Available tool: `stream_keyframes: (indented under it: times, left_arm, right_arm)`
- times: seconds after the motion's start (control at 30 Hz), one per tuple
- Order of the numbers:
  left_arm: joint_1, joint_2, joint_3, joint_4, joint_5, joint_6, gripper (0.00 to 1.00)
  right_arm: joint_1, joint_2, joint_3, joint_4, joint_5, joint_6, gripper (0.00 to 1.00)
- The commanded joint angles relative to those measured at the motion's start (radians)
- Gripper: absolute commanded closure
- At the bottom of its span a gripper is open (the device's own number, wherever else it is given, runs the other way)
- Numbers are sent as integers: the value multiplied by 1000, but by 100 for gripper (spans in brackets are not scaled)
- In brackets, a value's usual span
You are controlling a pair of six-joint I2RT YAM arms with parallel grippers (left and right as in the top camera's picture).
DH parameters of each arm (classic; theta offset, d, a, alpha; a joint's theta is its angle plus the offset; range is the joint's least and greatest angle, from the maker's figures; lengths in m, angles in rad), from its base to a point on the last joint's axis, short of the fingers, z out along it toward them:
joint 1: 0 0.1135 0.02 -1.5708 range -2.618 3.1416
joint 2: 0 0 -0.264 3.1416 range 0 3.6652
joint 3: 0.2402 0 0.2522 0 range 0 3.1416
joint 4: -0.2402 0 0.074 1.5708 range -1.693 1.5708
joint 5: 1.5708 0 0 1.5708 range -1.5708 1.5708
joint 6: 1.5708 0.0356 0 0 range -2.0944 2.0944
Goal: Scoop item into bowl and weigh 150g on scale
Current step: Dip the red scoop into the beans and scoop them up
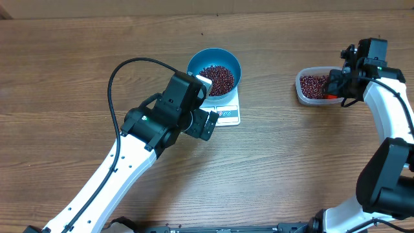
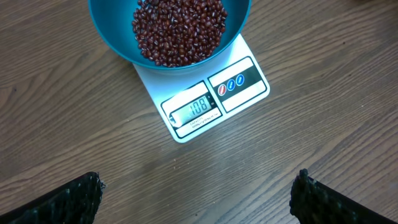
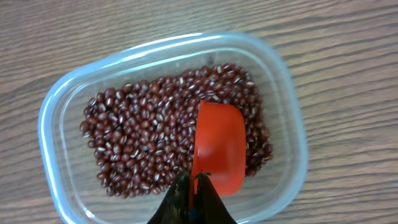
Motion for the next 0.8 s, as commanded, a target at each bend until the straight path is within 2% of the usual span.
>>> stream_keyframes:
  times: [0.0, 0.77]
  left_arm:
    - [-2, 8, 12, 0, 4, 22, 1]
    - [-2, 8, 12, 0, 4, 22, 1]
  right_arm:
    - [-1, 21, 1, -18, -64, -5, 96]
    - [-2, 26, 0, -48, -266, 4, 96]
